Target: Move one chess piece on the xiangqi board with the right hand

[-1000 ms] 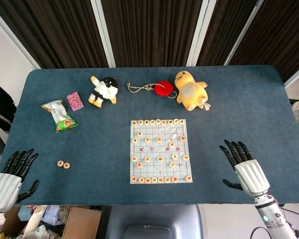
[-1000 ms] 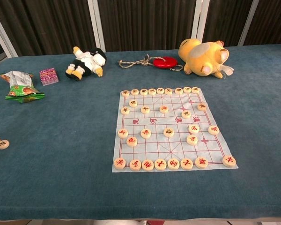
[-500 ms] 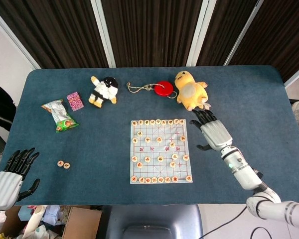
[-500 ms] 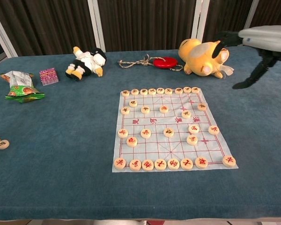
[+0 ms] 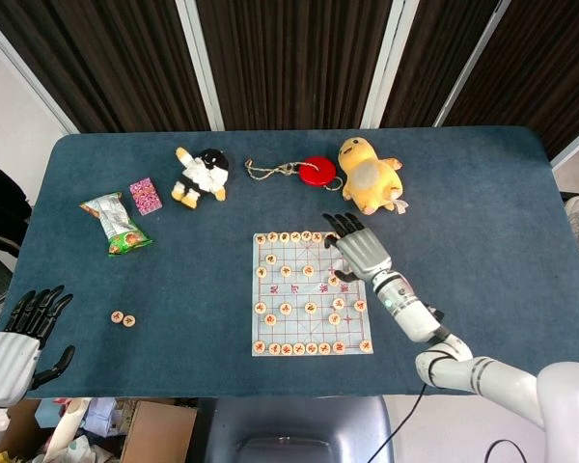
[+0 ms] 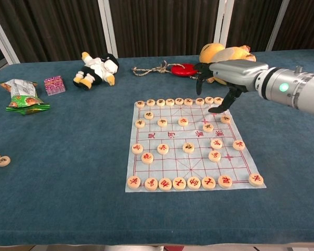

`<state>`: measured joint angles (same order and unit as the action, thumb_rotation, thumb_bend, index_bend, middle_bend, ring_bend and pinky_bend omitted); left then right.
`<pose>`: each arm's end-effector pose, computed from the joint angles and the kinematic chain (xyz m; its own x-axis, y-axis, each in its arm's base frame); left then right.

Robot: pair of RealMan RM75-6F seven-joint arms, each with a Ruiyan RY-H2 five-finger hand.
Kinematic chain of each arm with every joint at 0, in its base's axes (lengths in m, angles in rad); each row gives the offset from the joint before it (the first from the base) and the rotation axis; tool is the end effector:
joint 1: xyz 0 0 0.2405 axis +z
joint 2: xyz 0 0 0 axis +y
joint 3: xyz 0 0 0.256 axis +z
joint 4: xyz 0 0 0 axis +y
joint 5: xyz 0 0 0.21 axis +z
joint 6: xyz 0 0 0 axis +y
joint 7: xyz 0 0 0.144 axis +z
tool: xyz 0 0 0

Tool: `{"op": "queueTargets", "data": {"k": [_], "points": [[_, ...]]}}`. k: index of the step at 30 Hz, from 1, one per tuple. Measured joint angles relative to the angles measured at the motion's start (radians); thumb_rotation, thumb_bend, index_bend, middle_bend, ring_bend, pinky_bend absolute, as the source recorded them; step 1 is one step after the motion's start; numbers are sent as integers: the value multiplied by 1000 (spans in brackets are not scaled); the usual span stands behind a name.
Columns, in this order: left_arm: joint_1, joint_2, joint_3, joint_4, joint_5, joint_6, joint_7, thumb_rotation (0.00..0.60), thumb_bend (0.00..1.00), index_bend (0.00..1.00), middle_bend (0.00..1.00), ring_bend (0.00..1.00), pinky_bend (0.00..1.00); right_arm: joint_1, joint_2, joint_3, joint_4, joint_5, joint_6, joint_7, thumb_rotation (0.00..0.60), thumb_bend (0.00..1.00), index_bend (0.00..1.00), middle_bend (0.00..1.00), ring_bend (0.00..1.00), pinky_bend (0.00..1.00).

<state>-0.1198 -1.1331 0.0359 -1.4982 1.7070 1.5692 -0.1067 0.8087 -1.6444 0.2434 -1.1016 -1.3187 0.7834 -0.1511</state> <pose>-0.3012 0.1722 0.1515 0.3966 0.0045 0.9180 0.8912 -0.2417 -0.3839 -0.1614 -0.4006 -0.0250 0.5512 -0.2070 0.8083 -0.7908 -0.4387 0.4269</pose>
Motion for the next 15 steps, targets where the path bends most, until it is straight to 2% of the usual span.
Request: {"op": "queueTargets", "data": {"k": [7,15], "points": [[-1,1,2,1,3,0,-1,600,381,0,0,0,14,37,-73,-30,82,-12,-14,26,600,413,519,0,0,0],[0,3,3,0,1,-2,-1,600,382,0,0,0,14,55,-98,-33,111,5,-27,38,600,413,519,0,0,0]]}}
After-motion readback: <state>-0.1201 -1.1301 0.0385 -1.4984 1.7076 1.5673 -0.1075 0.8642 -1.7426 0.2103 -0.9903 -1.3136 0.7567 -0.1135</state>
